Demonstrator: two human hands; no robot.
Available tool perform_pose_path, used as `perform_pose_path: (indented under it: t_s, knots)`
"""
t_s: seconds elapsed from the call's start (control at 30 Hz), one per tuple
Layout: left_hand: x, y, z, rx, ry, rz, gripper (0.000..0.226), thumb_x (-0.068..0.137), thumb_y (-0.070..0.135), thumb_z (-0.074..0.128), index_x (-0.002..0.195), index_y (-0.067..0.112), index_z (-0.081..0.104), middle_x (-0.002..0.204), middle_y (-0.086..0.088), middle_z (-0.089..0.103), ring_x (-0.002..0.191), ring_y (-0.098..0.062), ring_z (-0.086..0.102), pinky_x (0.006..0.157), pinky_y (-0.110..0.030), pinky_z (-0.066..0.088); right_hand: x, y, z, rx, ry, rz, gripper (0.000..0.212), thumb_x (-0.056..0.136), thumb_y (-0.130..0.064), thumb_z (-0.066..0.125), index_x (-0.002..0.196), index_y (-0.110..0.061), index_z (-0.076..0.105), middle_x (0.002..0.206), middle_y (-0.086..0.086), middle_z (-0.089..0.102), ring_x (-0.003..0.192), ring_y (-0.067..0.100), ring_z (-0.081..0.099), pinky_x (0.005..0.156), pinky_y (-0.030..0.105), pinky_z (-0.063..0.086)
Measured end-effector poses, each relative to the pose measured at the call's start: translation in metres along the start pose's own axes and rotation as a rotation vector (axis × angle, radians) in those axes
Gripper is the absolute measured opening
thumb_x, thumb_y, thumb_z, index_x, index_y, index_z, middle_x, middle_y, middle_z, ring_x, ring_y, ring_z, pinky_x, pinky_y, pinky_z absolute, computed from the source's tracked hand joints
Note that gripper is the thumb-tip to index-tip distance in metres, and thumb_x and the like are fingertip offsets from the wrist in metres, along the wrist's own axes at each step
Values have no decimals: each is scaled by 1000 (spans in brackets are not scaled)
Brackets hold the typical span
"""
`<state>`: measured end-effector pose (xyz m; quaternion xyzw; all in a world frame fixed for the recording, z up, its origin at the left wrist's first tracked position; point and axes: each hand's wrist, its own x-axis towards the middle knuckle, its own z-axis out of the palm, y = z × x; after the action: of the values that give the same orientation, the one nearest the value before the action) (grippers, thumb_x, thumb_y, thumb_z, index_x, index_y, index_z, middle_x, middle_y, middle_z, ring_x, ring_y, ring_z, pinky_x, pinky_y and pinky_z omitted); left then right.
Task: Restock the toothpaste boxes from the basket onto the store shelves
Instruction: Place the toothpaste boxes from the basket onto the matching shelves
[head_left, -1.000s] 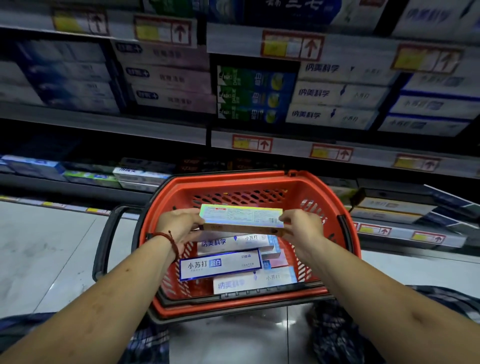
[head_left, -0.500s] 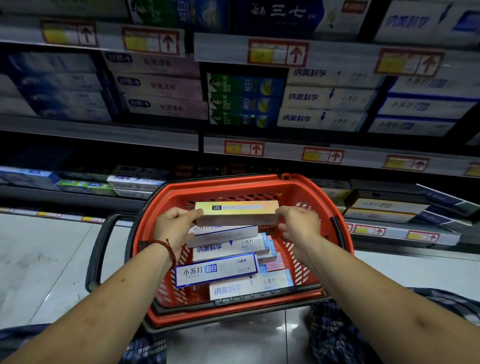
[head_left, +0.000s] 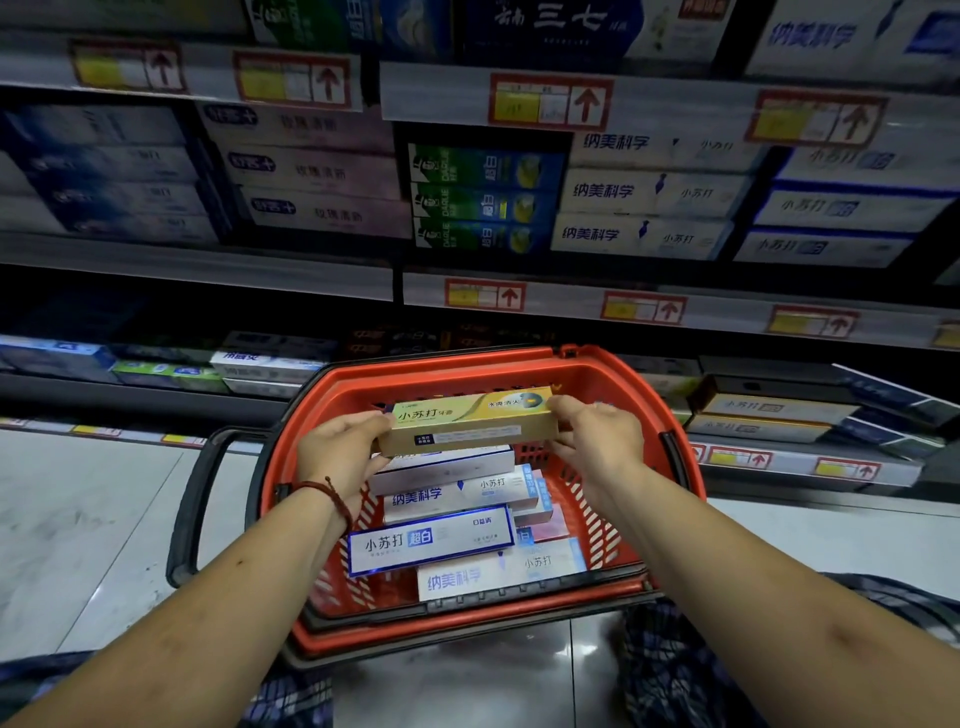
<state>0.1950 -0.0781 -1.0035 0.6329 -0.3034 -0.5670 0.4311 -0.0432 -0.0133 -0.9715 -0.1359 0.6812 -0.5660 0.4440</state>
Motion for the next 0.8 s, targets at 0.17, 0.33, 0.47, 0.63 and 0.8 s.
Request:
perform_pose_path:
  t_s: [0.17,0.33,0.47,0.63,0.8]
  knots:
    - [-5,5,0,-25,-18,76,34,80,9,83,112,15,75,101,-7,78,97,-22,74,96,-38,56,-3,-4,-2,0,-74,4,22,82,10,66,97,-2,75,91,16,79,91,30,77,78,34,63]
    - [-6,8,-5,86,-51,102,21,83,12,79,99,27,78,101,-3,79,97,-20,75,99,-41,55,-3,-2,-3,-71,-75,-27,30,77,13,65,93,-8,80,86,9,80,91,29,77,88,40,62]
    - [-14,12,-10,254,-50,180,28,77,35,72,100,49,77,102,12,78,102,-15,73,99,-41,54,1,-5,-8,-165,-87,-79,37,76,9,61,87,-19,82,87,-1,80,96,23,75,92,42,59]
    - [-44,45,5,322,-28,347,28,93,16,64,107,36,78,94,11,78,82,-5,69,75,-26,53,-2,-39,-20,-248,-100,-183,40,81,4,56,87,-24,83,81,0,80,86,37,75,81,51,62]
    - [-61,67,32,322,-20,410,33,88,19,63,91,49,76,90,12,78,86,-10,70,85,-36,58,-3,-75,-40,-235,-53,-264,38,83,-2,52,83,-25,83,77,0,79,80,26,77,77,45,63]
